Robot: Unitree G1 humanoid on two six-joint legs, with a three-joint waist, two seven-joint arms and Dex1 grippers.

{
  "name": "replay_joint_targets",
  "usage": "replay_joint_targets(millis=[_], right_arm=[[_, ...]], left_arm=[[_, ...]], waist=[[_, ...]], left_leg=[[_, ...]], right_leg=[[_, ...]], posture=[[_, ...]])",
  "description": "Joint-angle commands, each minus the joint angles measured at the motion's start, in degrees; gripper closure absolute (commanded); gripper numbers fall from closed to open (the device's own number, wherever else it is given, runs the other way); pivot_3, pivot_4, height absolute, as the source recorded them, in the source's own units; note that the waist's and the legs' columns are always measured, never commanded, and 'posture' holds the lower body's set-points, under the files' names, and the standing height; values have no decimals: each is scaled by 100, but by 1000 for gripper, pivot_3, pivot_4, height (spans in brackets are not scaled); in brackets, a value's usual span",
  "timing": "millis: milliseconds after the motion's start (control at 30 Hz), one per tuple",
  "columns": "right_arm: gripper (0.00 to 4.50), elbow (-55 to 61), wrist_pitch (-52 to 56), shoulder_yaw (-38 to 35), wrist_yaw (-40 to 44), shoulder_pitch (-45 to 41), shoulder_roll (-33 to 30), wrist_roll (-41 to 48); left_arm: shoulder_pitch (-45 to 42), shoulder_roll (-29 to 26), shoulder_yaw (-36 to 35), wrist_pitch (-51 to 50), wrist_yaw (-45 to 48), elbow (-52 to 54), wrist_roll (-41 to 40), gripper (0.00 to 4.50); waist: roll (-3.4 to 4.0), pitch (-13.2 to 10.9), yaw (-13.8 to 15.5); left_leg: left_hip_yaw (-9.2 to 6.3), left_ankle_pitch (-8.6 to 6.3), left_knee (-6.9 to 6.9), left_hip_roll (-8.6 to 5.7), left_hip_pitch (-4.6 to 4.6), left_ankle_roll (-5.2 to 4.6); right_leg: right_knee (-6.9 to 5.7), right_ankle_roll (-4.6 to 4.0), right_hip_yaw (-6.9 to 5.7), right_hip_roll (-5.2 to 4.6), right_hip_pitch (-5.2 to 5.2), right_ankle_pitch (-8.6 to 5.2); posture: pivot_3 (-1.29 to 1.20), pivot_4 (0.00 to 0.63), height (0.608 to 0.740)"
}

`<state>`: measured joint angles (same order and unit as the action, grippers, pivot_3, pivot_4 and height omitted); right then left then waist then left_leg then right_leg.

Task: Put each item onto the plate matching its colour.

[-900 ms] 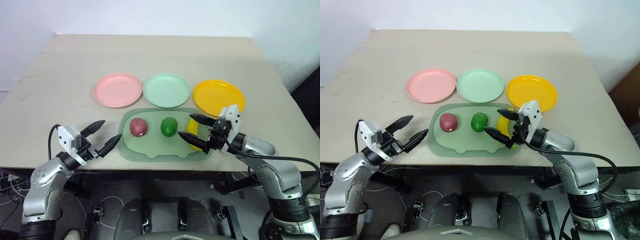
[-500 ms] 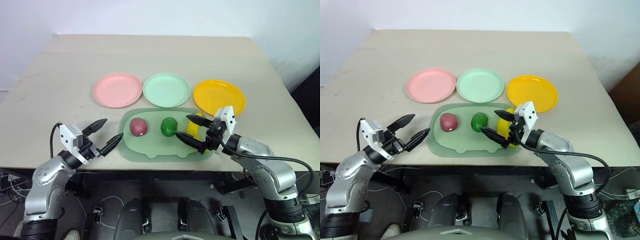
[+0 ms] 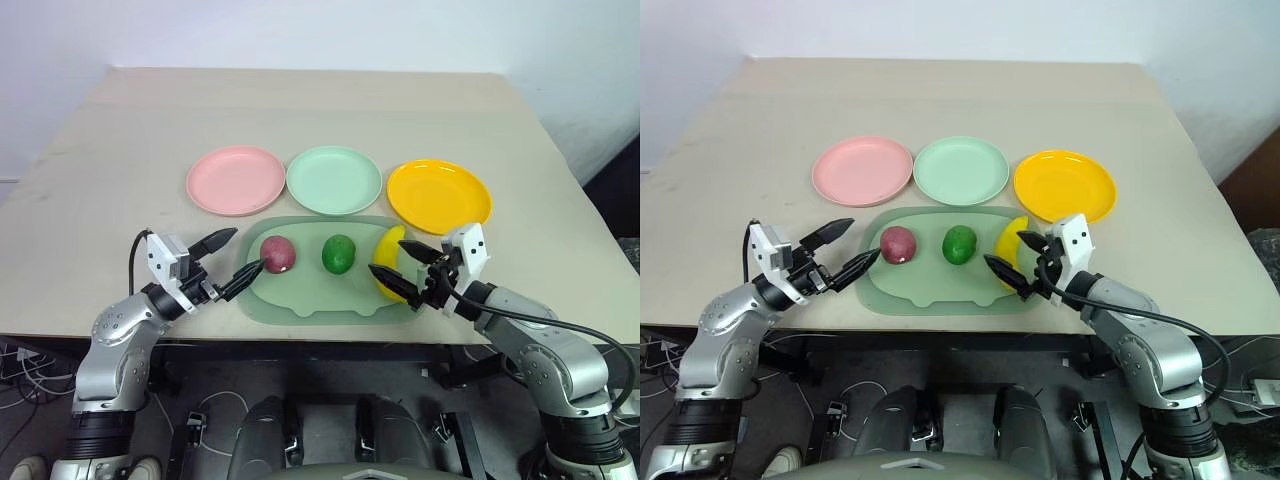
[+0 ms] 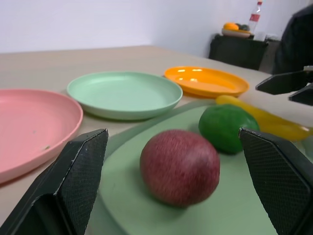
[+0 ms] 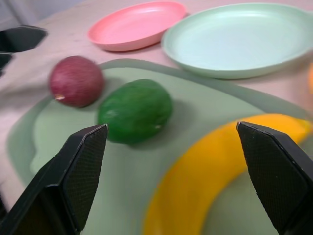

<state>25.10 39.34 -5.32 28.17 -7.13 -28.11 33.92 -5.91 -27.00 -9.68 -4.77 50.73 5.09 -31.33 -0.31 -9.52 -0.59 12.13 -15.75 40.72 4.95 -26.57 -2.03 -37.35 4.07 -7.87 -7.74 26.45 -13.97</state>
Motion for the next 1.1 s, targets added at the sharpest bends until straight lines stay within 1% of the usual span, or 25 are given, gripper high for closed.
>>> replay_joint_targets(millis=[33,167,333,433,633,733,900,967,1100], right_arm=[[0,75,108,-181,-34,116,-87,40],[0,206,581,11,-176,167,-128,56],[0,264,1061,111,-306,140,-71,92],[0,303,1066,117,-304,129,-46,58],[0,287,1164,154,-326,114,-89,10],[604,339,1128,216,-322,113,-107,-54],[2281,423,1126,160,-249,104,-168,-31],[2856,480,1134,108,-208,80,-213,10],[2875,720,1257,-147,-113,-114,-290,344]], left_arm=[[-79,33,53,10,16,92,20,14],[-49,-91,-89,-16,199,53,-85,14],[68,-221,-39,-234,391,129,-124,14],[83,-363,1,-371,571,154,-145,14],[-47,-383,14,-420,647,73,-97,14],[-100,-387,-31,-405,757,-84,-97,0],[-135,-389,-86,-299,956,-365,-77,0],[-143,-387,-98,-237,1035,-469,-62,0],[-161,-375,-101,-112,1135,-624,-37,0]], waist=[[0,0,1],[0,0,3],[0,0,2],[0,0,6],[0,0,7],[0,0,4],[0,0,2],[0,0,2],[0,0,-5]], left_leg=[[0,0,0,0,0,0],[-1,0,0,0,-1,-1],[-3,0,-2,-1,-2,-2],[-4,0,-3,0,-3,-1],[-8,-1,-3,-2,-1,-1],[-7,-1,-3,-1,-2,-1],[-6,0,-3,-2,-2,-1],[-6,0,-3,-2,-2,-1],[-7,0,-2,-2,-1,-1]], right_leg=[[0,0,0,0,0,0],[4,1,-1,0,0,0],[7,1,-3,-1,-2,-1],[7,2,-6,0,0,-1],[11,2,-9,-1,5,-1],[11,2,-9,0,3,-1],[11,2,-9,0,-1,-1],[11,2,-8,-1,-1,-1],[11,2,-8,-1,0,0]], posture=[[0,150,695],[0,150,695],[0,150,695],[0,150,695],[0,150,695],[0,150,695],[0,150,695],[0,150,695],[0,150,695]])
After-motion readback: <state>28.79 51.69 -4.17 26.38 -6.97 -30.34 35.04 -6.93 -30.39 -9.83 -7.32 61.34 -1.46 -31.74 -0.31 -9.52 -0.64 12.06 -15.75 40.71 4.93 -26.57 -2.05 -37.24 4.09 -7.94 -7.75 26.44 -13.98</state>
